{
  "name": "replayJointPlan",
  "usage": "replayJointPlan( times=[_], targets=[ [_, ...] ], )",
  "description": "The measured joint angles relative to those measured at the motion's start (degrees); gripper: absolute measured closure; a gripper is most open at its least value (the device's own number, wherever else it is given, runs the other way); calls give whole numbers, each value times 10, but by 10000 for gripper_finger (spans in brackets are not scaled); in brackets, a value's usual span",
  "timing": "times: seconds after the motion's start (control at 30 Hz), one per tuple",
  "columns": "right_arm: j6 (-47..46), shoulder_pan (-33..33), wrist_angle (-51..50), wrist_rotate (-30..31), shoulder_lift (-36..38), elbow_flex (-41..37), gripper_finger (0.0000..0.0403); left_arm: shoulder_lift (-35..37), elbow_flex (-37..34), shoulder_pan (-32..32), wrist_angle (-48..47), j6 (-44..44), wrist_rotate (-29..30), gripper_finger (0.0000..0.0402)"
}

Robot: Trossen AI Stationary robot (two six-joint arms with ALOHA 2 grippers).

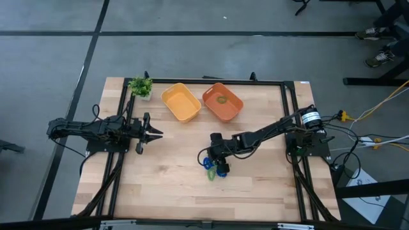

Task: Sort spring keychains
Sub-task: Put the blue spring keychain into the yellow bin

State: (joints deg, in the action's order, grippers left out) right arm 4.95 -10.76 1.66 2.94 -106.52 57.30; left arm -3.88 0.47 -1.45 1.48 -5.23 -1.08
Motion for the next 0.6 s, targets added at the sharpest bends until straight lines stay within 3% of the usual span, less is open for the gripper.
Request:
replayJointPlan(
  times=[0.6],
  targets=[
    [-4,0,-18,-12,-3,0,311,0,0,0,0,0,0,333]
  ],
)
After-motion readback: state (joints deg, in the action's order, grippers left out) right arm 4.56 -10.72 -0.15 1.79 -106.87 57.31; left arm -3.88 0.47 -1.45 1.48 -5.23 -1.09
